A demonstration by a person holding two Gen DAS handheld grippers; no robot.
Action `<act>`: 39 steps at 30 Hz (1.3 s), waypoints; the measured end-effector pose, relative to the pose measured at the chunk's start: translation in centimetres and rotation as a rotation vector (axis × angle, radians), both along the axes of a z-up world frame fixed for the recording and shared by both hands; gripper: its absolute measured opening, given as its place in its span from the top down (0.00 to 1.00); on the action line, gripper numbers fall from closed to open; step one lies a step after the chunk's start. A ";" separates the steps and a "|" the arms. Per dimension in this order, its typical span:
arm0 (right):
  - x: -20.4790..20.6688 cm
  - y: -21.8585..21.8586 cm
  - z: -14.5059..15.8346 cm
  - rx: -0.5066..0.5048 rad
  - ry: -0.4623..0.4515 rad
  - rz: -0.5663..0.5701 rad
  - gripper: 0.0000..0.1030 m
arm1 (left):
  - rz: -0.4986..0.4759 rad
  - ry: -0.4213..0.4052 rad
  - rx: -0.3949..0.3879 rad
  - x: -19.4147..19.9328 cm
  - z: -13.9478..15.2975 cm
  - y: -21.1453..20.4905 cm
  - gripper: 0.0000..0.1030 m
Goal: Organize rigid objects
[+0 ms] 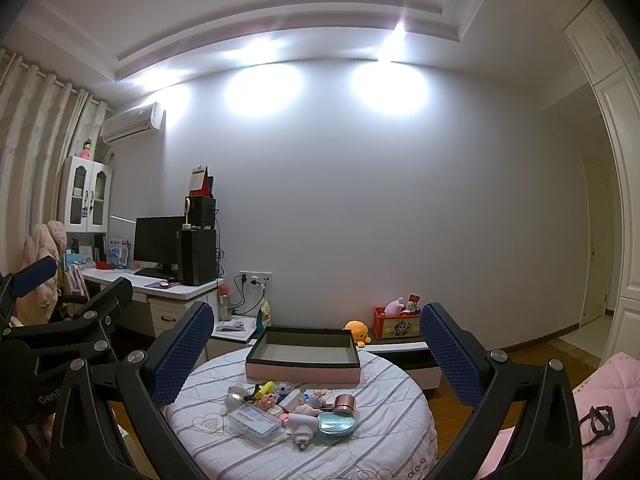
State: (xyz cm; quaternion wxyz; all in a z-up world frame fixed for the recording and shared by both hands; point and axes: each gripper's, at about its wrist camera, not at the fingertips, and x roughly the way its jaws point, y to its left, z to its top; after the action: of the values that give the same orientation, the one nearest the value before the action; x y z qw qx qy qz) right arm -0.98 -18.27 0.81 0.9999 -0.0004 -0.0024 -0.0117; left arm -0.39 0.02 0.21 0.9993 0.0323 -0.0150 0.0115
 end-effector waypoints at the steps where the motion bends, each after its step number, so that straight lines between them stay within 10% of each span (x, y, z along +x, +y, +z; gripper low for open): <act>1: 0.0 0.0 0.0 -0.001 -0.001 -0.001 0.00 | 0.000 0.000 -0.001 -0.1 0.0 0.1 0.00; 39: -0.3 0.3 -0.1 -0.004 -0.003 -0.001 0.00 | 0.005 -0.013 0.001 -0.6 -0.1 0.7 0.00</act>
State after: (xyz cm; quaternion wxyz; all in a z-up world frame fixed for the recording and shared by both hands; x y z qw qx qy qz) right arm -1.26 -18.01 0.75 0.9999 -0.0024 -0.0040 -0.0124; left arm -1.00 0.68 0.15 0.9991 0.0328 -0.0214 0.0144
